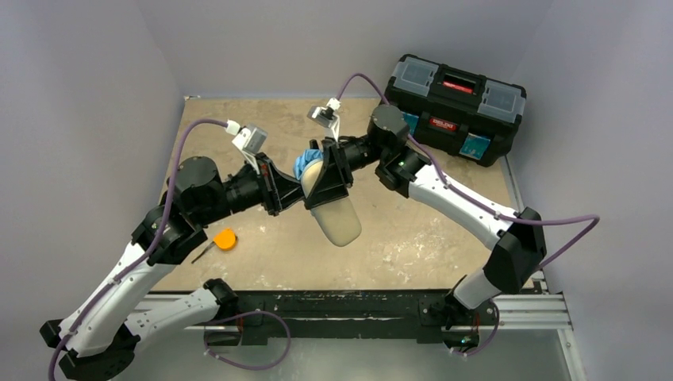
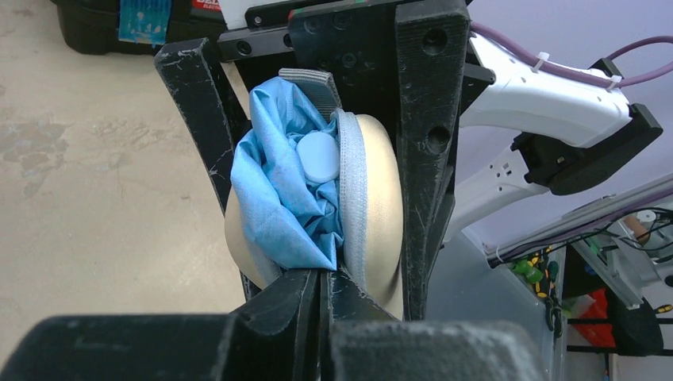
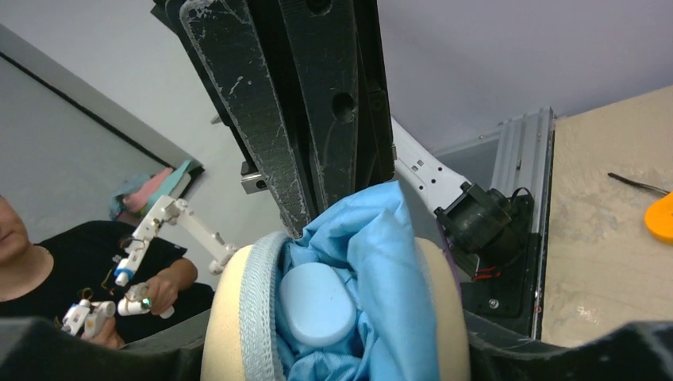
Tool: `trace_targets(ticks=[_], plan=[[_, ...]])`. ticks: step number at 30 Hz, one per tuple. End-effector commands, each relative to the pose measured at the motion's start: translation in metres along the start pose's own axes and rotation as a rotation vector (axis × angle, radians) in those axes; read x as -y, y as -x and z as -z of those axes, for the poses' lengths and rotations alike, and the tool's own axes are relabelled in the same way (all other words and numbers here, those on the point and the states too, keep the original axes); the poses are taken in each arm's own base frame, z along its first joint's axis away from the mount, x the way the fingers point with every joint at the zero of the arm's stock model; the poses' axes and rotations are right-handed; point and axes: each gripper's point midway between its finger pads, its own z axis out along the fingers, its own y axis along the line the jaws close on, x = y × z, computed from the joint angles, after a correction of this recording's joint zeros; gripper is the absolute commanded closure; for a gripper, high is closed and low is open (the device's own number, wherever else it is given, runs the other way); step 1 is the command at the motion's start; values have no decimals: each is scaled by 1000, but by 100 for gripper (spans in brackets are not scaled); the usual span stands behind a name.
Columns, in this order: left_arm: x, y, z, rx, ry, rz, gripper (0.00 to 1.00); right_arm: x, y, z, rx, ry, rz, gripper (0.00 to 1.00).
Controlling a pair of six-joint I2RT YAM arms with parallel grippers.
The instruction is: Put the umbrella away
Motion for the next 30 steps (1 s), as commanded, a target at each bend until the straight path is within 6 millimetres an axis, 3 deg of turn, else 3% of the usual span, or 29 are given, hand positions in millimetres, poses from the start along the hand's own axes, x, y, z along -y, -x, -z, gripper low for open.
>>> trace_targets(ticks=[1, 3, 12, 16, 20, 22, 30], plan=[[-2, -12, -49, -50, -50, 3, 100, -44, -3, -66, -23, 102, 69, 45], [-4, -14, -51, -51, -47, 6, 100, -44, -7, -71, -35, 104, 64, 52], [-12, -13, -43, -48, 8, -27, 100, -39, -22, -65, -34, 70, 36, 100], [-14, -3, -26, -38, 62, -67, 94, -24, -25, -62, -22, -8, 26, 100], [-13, 8, -8, -35, 109, -93, 66, -6, -24, -50, 26, -88, -2, 100], [-12, 14, 4, -22, 134, -101, 60, -2, -20, -40, 58, -116, -8, 100], [-17, 43, 37, 48, 256, -126, 55, 9, -25, -23, 71, -174, -36, 100]])
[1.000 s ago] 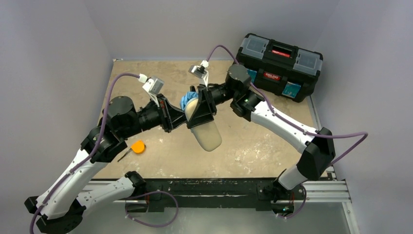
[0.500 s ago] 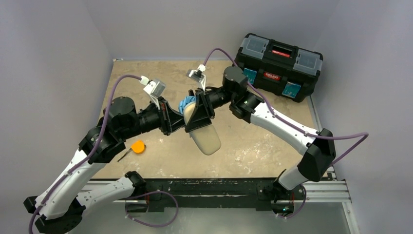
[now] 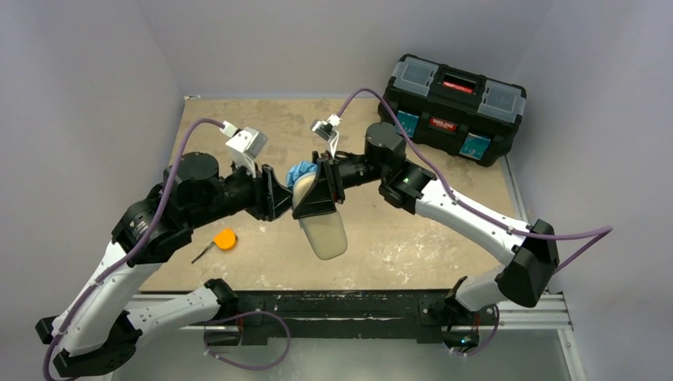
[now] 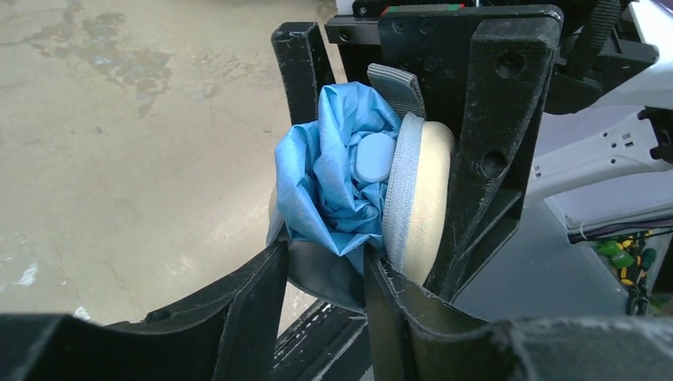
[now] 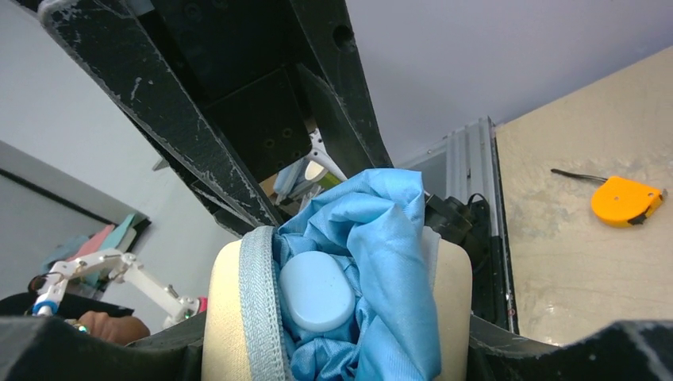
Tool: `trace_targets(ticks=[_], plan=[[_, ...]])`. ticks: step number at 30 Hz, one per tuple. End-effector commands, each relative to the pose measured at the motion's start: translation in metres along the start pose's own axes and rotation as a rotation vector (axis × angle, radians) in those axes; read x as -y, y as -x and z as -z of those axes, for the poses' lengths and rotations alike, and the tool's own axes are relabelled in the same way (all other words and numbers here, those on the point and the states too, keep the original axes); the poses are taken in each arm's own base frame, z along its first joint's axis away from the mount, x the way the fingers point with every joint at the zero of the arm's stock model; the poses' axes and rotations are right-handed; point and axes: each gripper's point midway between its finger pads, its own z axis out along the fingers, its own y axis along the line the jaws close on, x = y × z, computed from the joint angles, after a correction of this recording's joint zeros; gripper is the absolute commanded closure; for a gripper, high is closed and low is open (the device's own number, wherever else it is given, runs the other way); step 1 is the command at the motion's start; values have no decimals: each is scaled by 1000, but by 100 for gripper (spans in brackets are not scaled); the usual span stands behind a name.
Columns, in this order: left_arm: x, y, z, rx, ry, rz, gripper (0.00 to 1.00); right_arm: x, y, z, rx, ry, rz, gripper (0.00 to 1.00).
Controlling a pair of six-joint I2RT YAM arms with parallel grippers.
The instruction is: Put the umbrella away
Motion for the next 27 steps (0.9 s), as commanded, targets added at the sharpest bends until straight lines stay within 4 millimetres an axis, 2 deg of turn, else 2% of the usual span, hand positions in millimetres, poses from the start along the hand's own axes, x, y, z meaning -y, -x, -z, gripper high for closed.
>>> trace_targets(ticks=[1, 8, 12, 14, 16, 19, 23, 27], plan=[[1, 58, 14, 213, 55, -33, 55, -6, -9, -4, -5, -17, -12, 100], [-1, 94, 43, 353, 107, -30, 54, 3, -16, -2, -11, -44, -35, 100], [4, 99, 52, 359, 94, -71, 54, 11, -13, 0, 7, -70, -48, 100], [-1, 90, 50, 330, 109, -114, 53, 16, -5, 6, 36, -98, -65, 100], [-6, 72, 47, 291, 96, -158, 49, 26, 5, 16, 74, -140, -91, 100], [-9, 37, 35, 232, 32, -236, 40, 40, 16, 32, 107, -215, -115, 100], [-24, -9, 11, 152, -2, -319, 39, 53, 16, 41, 90, -327, -140, 100], [-25, -26, -9, 232, -82, -376, 40, 59, 17, 50, 113, -400, -175, 100]])
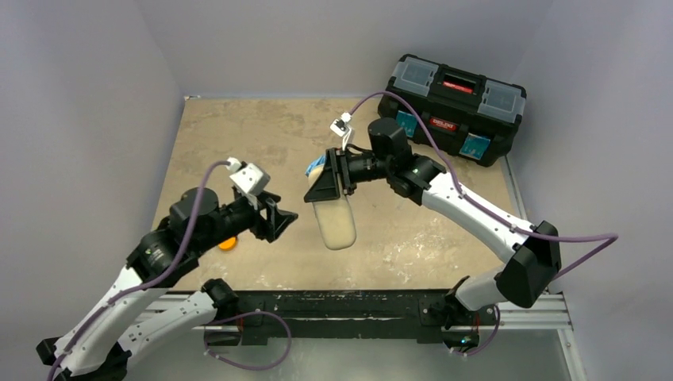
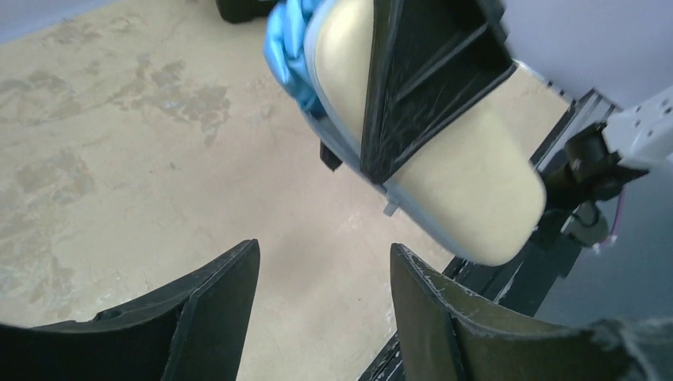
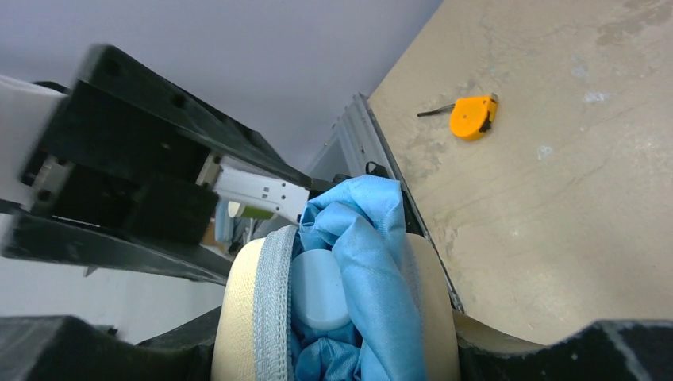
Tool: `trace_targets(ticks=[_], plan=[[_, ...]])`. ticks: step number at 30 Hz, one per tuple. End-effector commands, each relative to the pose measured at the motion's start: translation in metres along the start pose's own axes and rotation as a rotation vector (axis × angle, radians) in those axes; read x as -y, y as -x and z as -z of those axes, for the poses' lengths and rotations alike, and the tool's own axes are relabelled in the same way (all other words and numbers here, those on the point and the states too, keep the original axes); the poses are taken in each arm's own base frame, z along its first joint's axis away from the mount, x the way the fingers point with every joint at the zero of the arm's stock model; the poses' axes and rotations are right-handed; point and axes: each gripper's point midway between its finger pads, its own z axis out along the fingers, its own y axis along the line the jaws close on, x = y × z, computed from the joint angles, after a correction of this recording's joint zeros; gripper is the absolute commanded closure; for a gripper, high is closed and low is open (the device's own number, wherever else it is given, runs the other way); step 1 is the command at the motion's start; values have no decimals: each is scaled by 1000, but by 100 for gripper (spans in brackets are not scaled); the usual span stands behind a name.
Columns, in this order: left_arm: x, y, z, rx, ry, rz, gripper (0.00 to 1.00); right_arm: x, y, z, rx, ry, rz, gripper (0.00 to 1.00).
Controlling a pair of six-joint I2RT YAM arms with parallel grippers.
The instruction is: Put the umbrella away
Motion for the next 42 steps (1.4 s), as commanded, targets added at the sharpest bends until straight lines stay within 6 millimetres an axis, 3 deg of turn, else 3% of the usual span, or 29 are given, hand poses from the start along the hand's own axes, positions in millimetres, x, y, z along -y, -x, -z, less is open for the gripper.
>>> trace_targets(ticks=[1, 4, 6, 11, 15, 20, 31, 38, 42], plan=[[14, -1, -17, 147, -130, -135, 40, -22, 18, 17, 76, -42, 39, 100], [18, -24, -36, 150, -193, -212, 46, -22, 19, 23, 98, -52, 3, 100], [25, -29, -44, 178, -247, -242, 52, -25, 18, 26, 96, -44, -16, 100], [39, -27, -56, 298, -333, -274, 53, -30, 18, 28, 97, -31, -38, 100], [39, -29, -67, 307, -332, -275, 53, -33, 20, 28, 100, -25, -39, 100], [43, -22, -68, 361, -349, -287, 54, -33, 23, 27, 103, -25, -37, 100], [45, -27, -70, 368, -366, -313, 62, -31, 24, 24, 96, -24, -39, 100], [48, -20, -68, 408, -374, -318, 81, -30, 20, 24, 89, -19, -44, 100], [49, -16, -66, 420, -374, -327, 100, -28, 17, 24, 86, -21, -50, 100]])
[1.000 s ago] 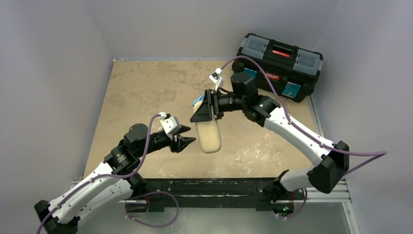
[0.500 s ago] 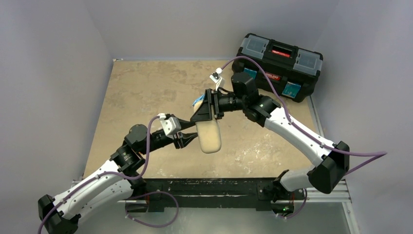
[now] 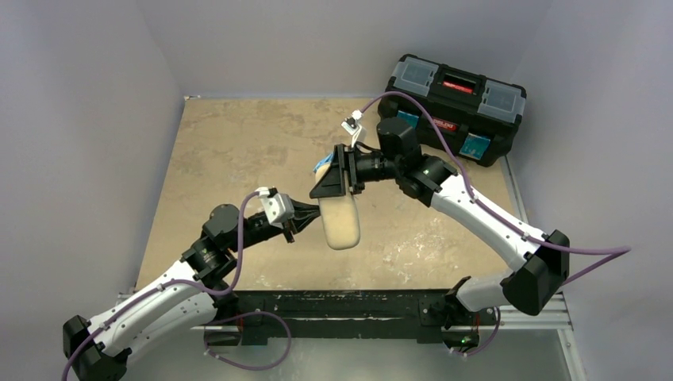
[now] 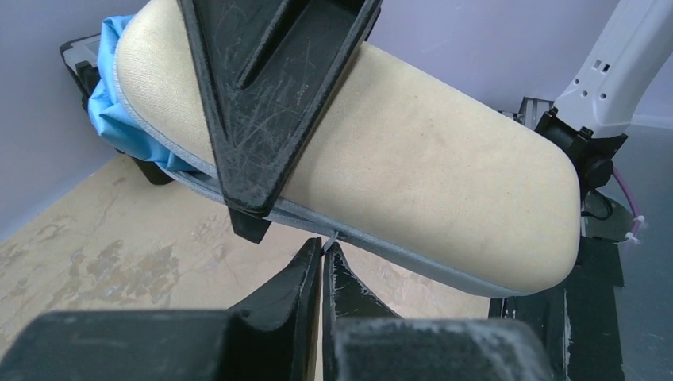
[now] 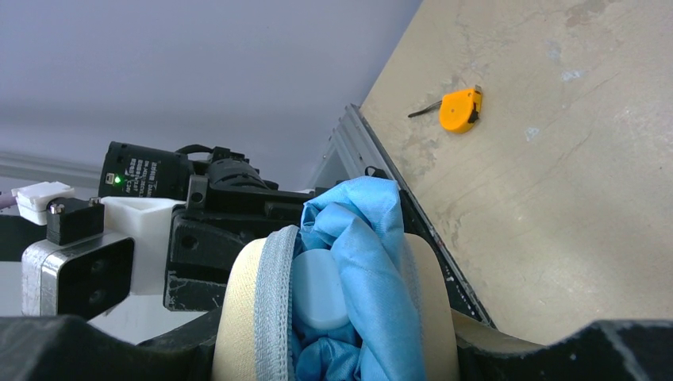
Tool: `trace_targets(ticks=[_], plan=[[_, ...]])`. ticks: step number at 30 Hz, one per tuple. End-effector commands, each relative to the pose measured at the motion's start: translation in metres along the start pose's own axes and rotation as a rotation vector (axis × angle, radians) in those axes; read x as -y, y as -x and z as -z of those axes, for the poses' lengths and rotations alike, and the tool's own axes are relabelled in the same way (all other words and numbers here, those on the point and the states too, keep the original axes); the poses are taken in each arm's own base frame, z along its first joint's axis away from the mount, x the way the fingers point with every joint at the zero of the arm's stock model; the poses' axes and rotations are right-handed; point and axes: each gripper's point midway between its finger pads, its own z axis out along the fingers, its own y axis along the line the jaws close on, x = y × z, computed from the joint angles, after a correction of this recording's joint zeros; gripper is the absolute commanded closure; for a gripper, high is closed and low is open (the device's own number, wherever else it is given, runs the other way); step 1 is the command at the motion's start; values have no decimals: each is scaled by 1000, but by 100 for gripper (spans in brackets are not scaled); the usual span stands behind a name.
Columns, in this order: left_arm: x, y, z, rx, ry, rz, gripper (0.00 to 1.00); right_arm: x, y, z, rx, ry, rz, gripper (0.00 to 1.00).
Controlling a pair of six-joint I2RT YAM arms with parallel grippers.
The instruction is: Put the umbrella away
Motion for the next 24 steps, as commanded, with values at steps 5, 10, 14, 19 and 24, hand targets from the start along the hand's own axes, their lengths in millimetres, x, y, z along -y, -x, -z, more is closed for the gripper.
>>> trace_targets(ticks=[5, 10, 14, 19, 24], plan=[[1, 29, 0, 67, -7, -33, 100, -25, 7, 9, 26, 74, 51, 100], [-12, 34, 6, 66, 80, -8, 100, -22, 3, 9, 17, 69, 48, 100], [-22, 39, 9, 65, 143, 9, 100, -22, 0, 9, 4, 74, 47, 100], [-38, 43, 13, 62, 240, 30, 100, -18, -6, 9, -23, 69, 42, 100], [-43, 54, 14, 61, 270, 43, 100, -19, -12, 11, -59, 77, 60, 100]])
